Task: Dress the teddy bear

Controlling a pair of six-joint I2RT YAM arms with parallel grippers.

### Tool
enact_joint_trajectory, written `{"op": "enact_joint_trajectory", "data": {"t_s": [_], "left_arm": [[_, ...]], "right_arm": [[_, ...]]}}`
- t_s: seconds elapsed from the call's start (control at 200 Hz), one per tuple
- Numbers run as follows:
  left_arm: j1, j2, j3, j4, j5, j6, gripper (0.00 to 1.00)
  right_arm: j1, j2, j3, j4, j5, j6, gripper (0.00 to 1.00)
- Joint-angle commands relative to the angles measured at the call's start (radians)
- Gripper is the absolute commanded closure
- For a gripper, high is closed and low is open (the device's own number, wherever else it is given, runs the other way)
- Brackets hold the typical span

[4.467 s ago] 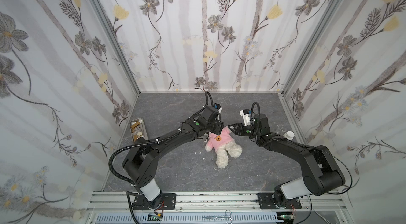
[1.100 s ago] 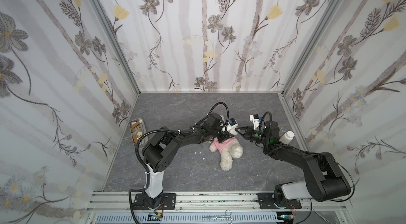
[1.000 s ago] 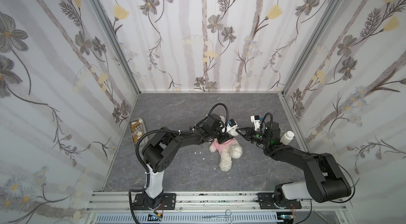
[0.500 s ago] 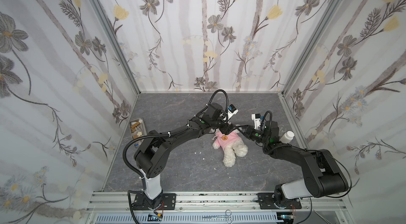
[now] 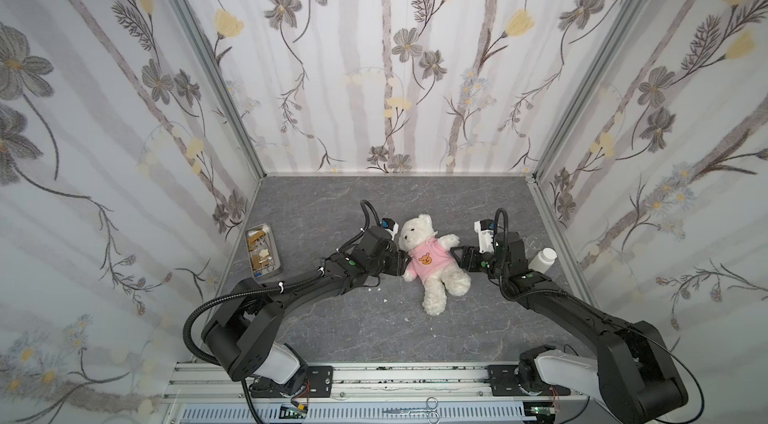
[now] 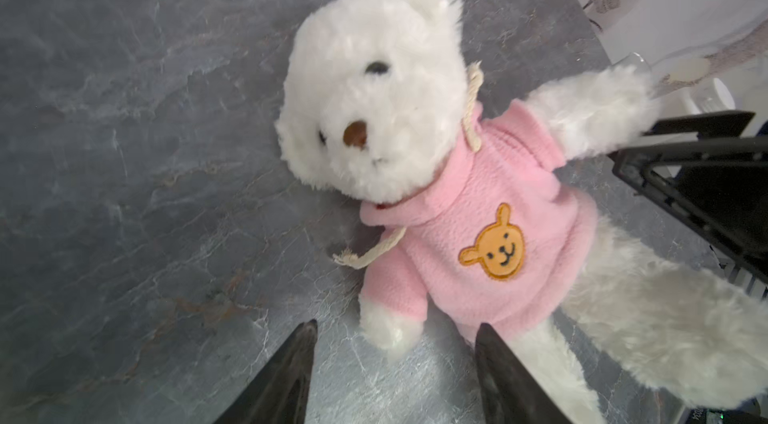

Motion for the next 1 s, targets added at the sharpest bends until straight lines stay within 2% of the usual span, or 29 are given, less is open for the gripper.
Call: {"op": "enact_joint_trajectory", "data": {"t_s": [0.0,0.155,0.23,0.415,0.585,0.709,0.904,0.994], "left_arm": [[-0.023,0.05,0.003,0.105,-0.014,-0.111,0.36],[-0.04,0.127,-0.019,0.175,-0.001,-0.143,0.34],[-0.038,0.15,-0.039,0.198,-0.004,-0.154,0.34],[-0.039,0.203,-0.004,0.256,0.061,-0.122,0.34],[-0.026,0.209,0.03,0.257,0.101,-0.059,0.31],[-0.001,0.169,0.047,0.191,0.103,-0.007,0.3],[0.073,0.01,-0.002,0.156,0.108,0.049,0.26],[0.084,0.007,0.033,0.166,0.112,0.07,0.21]], "right_arm": [[0.014,0.04,-0.027,0.032,0.049,0.003,0.44],[0.01,0.086,-0.093,0.065,0.063,0.054,0.59],[0.009,0.097,-0.124,0.097,0.055,0.082,0.63],[0.019,0.093,-0.122,0.113,0.043,0.1,0.64],[0.018,0.102,-0.116,0.108,0.049,0.094,0.64],[0.012,0.073,-0.093,0.06,0.058,0.074,0.61],[-0.035,-0.107,-0.088,-0.062,0.117,0.039,0.46],[-0.045,-0.178,-0.082,-0.042,0.143,0.04,0.41]]}}
